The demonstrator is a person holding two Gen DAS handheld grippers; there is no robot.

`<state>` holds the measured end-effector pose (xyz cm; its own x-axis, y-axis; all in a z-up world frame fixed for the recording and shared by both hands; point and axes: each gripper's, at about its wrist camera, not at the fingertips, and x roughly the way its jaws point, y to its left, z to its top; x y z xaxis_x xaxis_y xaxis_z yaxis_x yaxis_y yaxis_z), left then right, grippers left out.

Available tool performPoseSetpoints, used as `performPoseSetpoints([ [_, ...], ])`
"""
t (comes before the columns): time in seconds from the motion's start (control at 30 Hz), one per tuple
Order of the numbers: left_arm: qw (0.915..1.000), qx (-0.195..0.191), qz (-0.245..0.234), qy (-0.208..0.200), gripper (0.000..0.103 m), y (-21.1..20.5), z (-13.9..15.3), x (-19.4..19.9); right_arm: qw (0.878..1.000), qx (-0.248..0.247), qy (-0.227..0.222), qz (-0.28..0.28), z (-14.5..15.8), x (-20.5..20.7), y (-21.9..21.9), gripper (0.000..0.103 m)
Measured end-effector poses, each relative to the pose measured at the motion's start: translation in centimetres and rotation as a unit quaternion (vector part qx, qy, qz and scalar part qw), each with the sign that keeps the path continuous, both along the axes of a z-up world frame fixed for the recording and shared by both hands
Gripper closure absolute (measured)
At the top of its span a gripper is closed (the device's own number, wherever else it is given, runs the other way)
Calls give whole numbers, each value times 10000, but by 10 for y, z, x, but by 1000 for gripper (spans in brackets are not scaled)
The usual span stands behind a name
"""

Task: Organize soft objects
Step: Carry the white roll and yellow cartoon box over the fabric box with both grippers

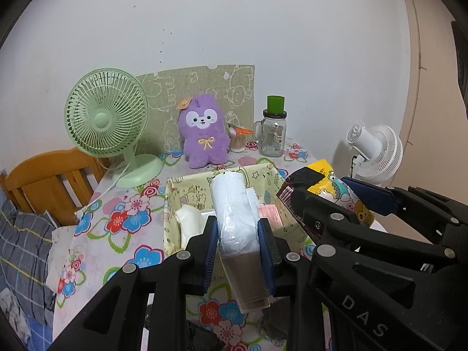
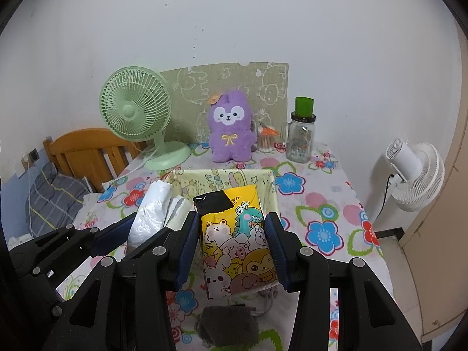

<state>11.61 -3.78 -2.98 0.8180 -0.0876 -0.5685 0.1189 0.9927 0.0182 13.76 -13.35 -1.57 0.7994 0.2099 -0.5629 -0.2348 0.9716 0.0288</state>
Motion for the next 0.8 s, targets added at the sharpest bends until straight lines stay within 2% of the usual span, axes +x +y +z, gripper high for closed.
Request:
performPoseSetpoints([
  [0.37,9999,139,22,-82,76,-2,5,28,10000,0,-77,-41,4,22,1,53],
  [0.8,9999,136,81,30,76,5,-3,60,10000,29,49,-30,-5,58,7,53],
])
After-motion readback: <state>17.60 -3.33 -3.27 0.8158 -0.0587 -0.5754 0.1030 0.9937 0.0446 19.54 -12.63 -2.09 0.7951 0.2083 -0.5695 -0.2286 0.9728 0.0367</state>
